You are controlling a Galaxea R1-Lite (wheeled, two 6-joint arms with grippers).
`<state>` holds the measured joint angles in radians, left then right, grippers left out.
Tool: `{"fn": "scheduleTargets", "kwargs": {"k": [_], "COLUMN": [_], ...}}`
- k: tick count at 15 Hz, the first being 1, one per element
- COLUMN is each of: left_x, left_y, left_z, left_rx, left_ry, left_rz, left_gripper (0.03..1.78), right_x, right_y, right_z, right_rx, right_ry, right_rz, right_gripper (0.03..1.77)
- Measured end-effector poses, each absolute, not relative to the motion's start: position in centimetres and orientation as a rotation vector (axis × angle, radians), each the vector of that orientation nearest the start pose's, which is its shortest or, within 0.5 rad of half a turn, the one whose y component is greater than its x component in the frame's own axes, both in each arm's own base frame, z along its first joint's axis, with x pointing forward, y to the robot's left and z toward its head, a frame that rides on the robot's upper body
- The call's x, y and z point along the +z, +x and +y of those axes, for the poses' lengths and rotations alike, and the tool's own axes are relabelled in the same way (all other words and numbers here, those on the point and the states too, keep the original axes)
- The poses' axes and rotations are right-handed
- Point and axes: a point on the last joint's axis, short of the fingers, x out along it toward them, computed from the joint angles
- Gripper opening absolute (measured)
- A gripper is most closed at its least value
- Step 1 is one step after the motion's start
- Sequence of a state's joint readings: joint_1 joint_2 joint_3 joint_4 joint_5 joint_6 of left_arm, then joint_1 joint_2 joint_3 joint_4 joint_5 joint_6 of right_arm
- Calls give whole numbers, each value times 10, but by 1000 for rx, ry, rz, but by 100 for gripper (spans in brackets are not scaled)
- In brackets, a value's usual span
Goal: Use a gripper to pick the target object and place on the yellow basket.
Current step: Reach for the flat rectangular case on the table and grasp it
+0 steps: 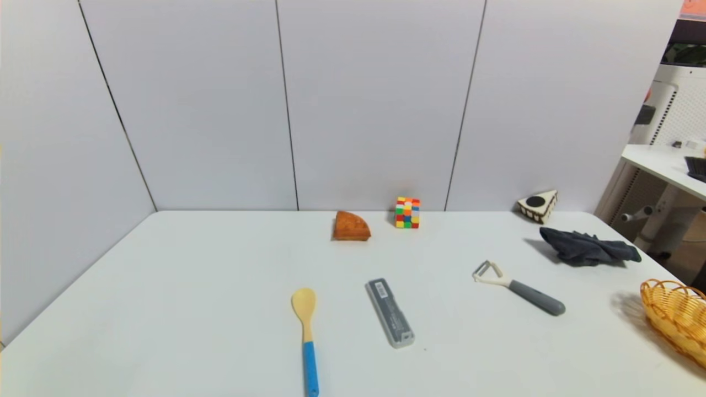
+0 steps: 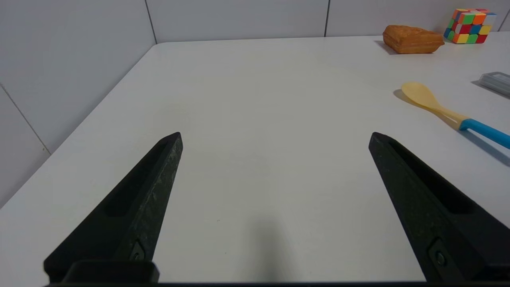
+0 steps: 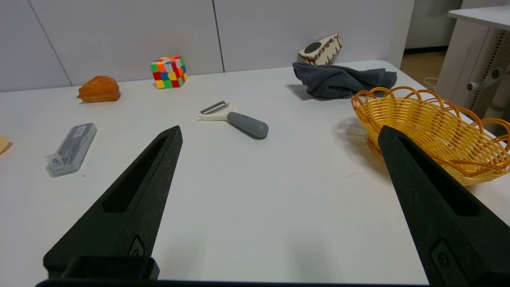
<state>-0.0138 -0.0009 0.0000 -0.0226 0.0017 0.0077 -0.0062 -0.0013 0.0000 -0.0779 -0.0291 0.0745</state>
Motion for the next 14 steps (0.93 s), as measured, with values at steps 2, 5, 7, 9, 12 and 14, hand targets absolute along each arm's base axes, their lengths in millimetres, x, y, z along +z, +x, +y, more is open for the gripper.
{"fn": "scheduleTargets", "kwargs": {"k": [2, 5, 7, 9, 12, 14], "left_x": [78, 78, 78, 78, 78, 78], "left_y": [-23, -23, -23, -23, -23, -23], "left_z": [0, 0, 0, 0, 0, 0], "left_rx": [-12, -12, -12, -12, -12, -12], "left_ry": [7, 7, 7, 7, 7, 8], "left_rz": [-23, -23, -23, -23, -23, -23], "left_gripper": [169, 169, 169, 169, 169, 169], "right_x": [84, 95, 128, 163, 212, 246], "right_y": [-23, -18, -15, -7, 16, 37], "right_z": [-1, -1, 0, 0, 6, 15], "right_rx": [-34, -28, -8, 79, 307, 464], "right_ry": [69, 61, 52, 35, 24, 26], "right_rz": [-78, -37, -47, -50, -28, -14], "right_gripper": [169, 169, 169, 169, 169, 169]}}
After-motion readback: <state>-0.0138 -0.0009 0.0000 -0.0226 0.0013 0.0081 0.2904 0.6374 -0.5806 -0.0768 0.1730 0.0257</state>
